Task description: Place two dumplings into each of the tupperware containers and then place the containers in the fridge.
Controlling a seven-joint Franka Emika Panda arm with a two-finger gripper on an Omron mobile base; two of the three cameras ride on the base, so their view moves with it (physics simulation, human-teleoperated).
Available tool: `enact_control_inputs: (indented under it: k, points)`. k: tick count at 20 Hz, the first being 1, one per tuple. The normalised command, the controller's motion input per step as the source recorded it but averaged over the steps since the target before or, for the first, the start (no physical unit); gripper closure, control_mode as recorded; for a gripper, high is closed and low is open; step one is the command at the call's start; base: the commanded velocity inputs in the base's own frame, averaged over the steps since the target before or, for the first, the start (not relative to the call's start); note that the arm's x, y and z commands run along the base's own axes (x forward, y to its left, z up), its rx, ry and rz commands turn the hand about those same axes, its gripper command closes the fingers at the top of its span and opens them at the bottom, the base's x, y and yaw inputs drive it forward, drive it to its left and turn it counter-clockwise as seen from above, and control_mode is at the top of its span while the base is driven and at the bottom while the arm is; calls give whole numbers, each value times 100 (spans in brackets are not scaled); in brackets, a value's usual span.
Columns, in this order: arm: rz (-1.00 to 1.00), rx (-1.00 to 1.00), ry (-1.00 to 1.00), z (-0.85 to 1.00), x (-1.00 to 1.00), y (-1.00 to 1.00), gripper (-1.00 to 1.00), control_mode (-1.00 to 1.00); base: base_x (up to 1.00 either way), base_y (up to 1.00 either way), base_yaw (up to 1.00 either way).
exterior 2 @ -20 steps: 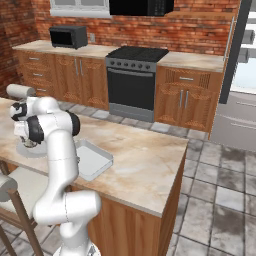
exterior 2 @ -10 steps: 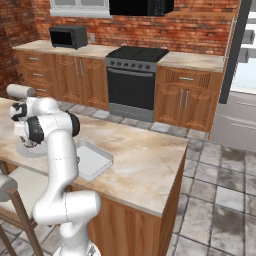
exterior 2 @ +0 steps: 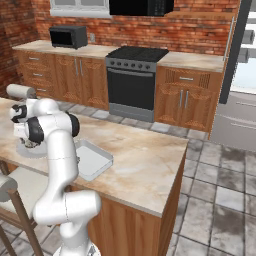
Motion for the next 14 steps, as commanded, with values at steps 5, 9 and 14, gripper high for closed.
enact_control_inputs:
  k: [5,9,14]
  points:
    - [-3,1,0,12,-14,-1,100,-100,0,0,0]
    - [-7,1,-1,56,-51,-33,100,-100,0,0,0]
    - [-6,4,-2,53,-78,-80,100,-100,0,0,0]
